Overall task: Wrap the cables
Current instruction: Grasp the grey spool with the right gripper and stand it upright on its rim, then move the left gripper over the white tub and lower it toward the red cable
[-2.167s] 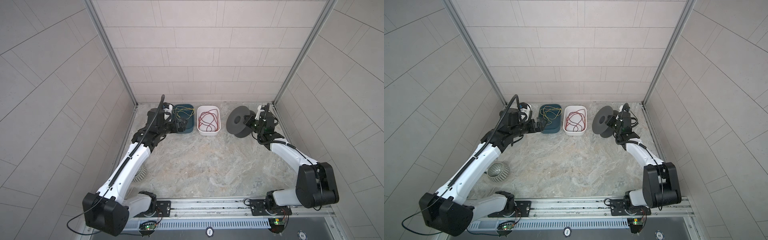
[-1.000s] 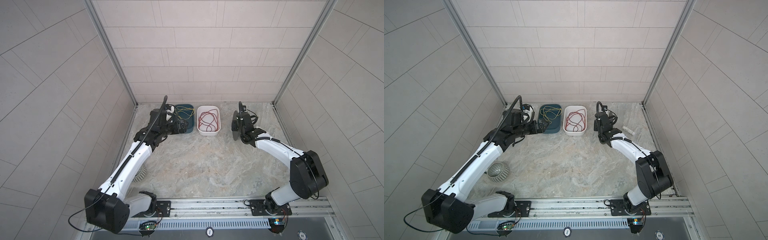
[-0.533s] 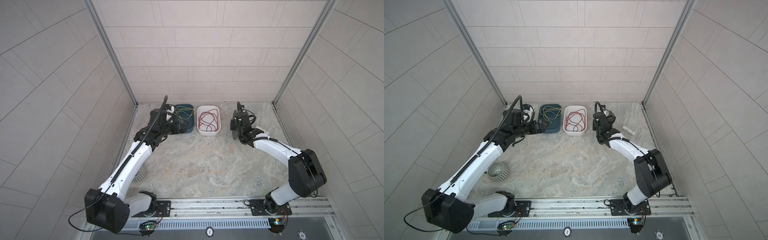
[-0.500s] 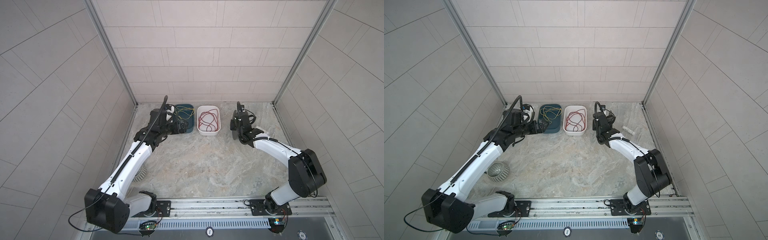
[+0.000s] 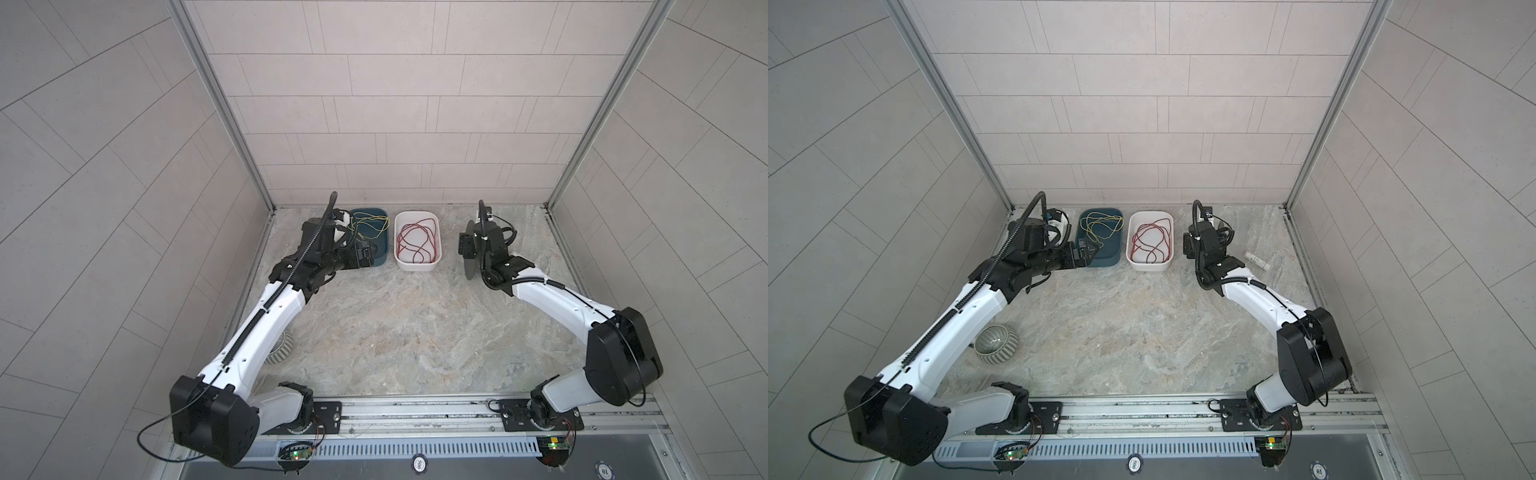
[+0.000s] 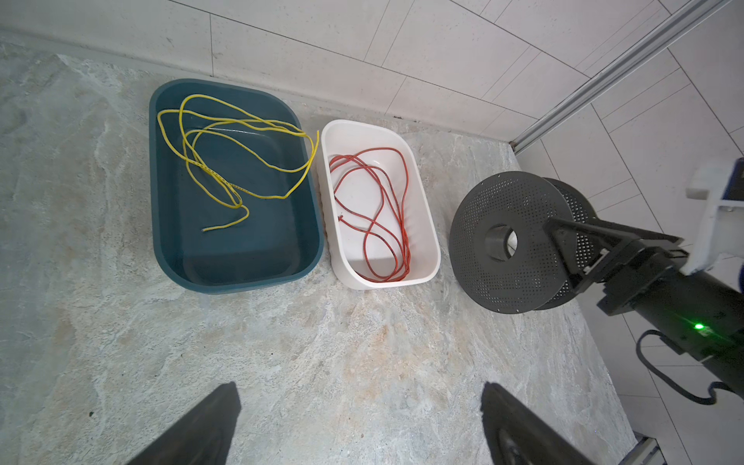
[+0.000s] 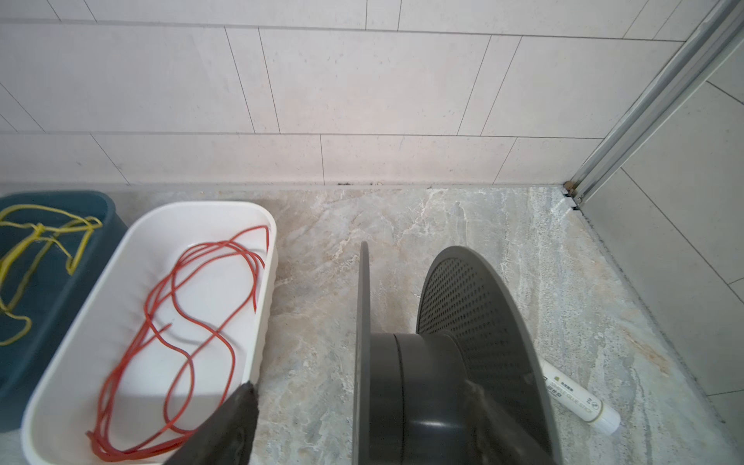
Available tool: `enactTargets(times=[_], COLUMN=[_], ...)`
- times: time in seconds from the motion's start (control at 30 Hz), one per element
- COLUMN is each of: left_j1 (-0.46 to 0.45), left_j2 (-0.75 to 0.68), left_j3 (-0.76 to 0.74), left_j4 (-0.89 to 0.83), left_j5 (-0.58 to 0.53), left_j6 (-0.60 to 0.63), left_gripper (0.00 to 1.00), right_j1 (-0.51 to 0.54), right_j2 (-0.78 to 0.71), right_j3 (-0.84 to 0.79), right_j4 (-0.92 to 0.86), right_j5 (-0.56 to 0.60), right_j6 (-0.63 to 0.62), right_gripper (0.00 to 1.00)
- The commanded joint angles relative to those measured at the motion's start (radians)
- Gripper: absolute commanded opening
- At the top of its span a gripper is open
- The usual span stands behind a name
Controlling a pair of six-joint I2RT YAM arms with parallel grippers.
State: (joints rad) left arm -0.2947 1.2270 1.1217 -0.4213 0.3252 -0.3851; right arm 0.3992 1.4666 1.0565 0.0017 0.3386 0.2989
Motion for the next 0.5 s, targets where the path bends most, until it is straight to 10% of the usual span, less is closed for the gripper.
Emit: enactTargets(times=[0.0,0.47], left_j1=[-0.006,-0.218], left_j2=[0.015,0.212], left_j3=[0.029,0.209], left_j4=[-0.027,-0.054], left_j5=[0.007,-0.255], left_j6=[0.008,0.0], left_gripper=[0.99,0.83], right_j1=[0.006,0.01], right_j2=[-0.054,-0.338], right_j3=[0.023,0.01], right_j4=[-0.027,-0.331], right_j5=[-0.023,-0.056], right_j6=[-0.022,0.065], right_gripper=[0.82,0.99])
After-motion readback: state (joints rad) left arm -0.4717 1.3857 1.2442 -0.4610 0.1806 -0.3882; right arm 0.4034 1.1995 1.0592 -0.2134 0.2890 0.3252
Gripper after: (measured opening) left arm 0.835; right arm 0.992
